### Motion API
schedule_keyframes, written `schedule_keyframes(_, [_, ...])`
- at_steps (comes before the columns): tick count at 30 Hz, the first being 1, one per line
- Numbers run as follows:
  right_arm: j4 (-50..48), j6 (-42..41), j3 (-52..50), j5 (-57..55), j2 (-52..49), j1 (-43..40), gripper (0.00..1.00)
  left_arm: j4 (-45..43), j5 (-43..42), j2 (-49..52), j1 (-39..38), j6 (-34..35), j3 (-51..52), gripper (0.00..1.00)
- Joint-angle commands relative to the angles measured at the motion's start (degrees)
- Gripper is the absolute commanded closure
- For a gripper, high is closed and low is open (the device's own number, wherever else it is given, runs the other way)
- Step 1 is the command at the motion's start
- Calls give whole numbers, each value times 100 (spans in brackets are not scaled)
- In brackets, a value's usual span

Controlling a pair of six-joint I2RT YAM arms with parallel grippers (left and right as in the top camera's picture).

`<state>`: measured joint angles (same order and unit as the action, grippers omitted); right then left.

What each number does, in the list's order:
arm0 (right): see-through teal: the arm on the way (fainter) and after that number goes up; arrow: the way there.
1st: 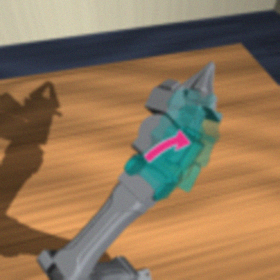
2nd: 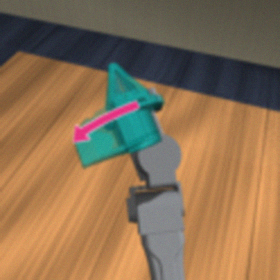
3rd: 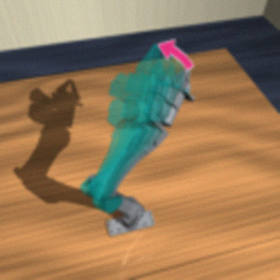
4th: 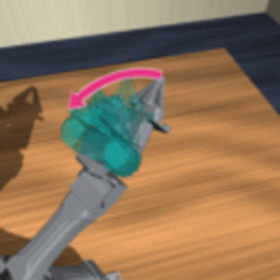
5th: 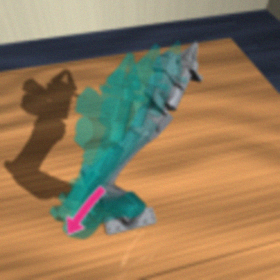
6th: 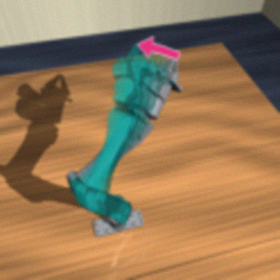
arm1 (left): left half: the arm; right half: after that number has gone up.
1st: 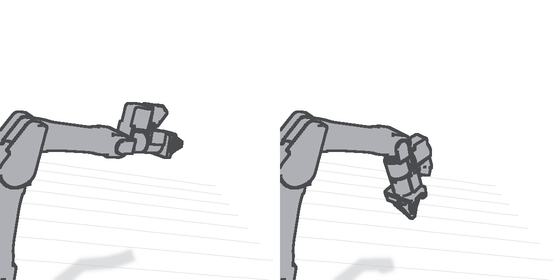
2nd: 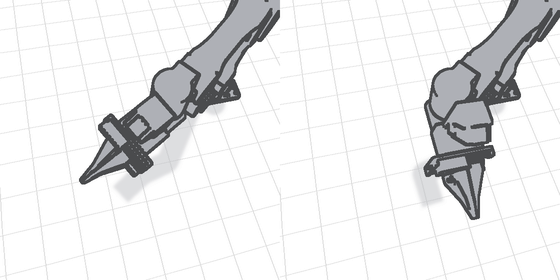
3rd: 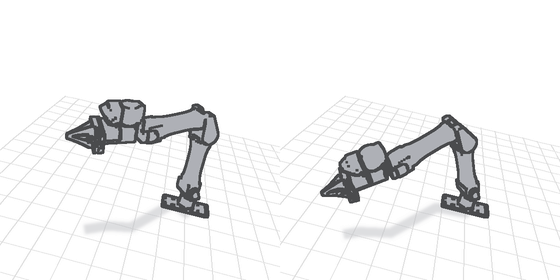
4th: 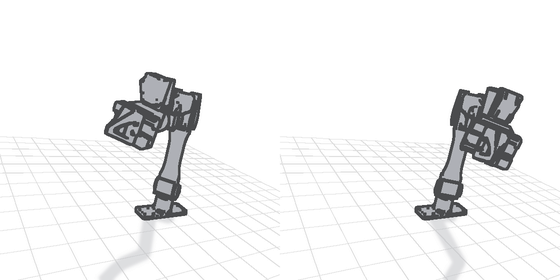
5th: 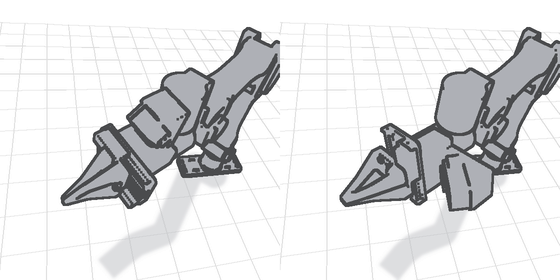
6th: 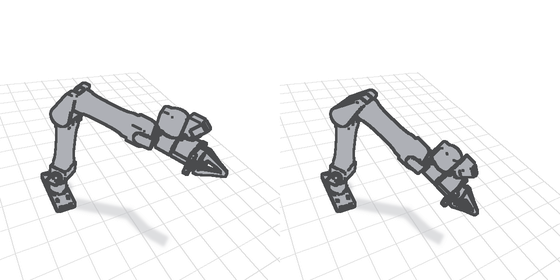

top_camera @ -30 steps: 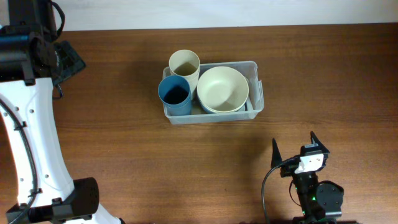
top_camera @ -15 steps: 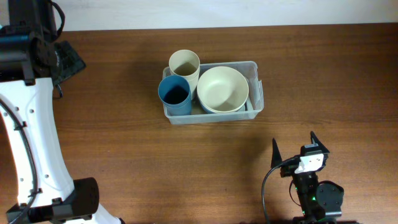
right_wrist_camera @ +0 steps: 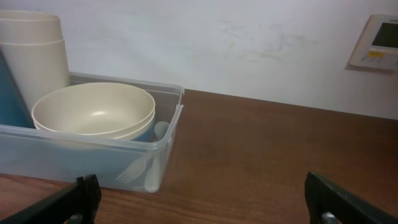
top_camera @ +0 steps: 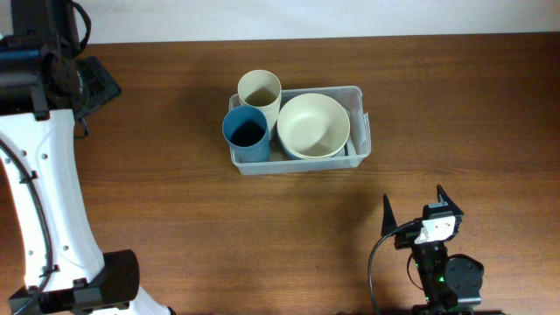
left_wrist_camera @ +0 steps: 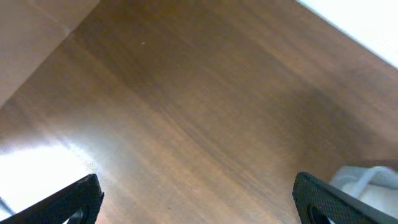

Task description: Pack container

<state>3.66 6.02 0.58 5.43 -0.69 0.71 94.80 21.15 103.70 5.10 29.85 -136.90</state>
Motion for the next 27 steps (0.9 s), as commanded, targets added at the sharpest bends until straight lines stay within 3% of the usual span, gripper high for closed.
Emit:
schedule_keyframes(1, [39,-4,-26,13,48,-39,1,-544,-192,-269,-271,-192,308,0])
schedule_keyframes(4, [39,-4,-26,13,48,-39,1,-1576,-195,-570,-678,-885,966,1])
schedule_keyframes(9, [39,-4,-26,15,48,-39,1,-3753,-415,-1403,-1318,-2081,2903,0])
schedule_keyframes(17, [39,-4,-26,13,48,-39,1,-6004,-844,-2879,-1394,-2232,6030,1])
schedule_keyframes(22, [39,-4,-26,13,48,-39,1,-7519,-1360,-4074,-1394,-2942,7908,0])
schedule_keyframes(27, [39,-4,-26,13,48,-42,2,-8428,-1405,-5263,-1318,-3077,9473,0])
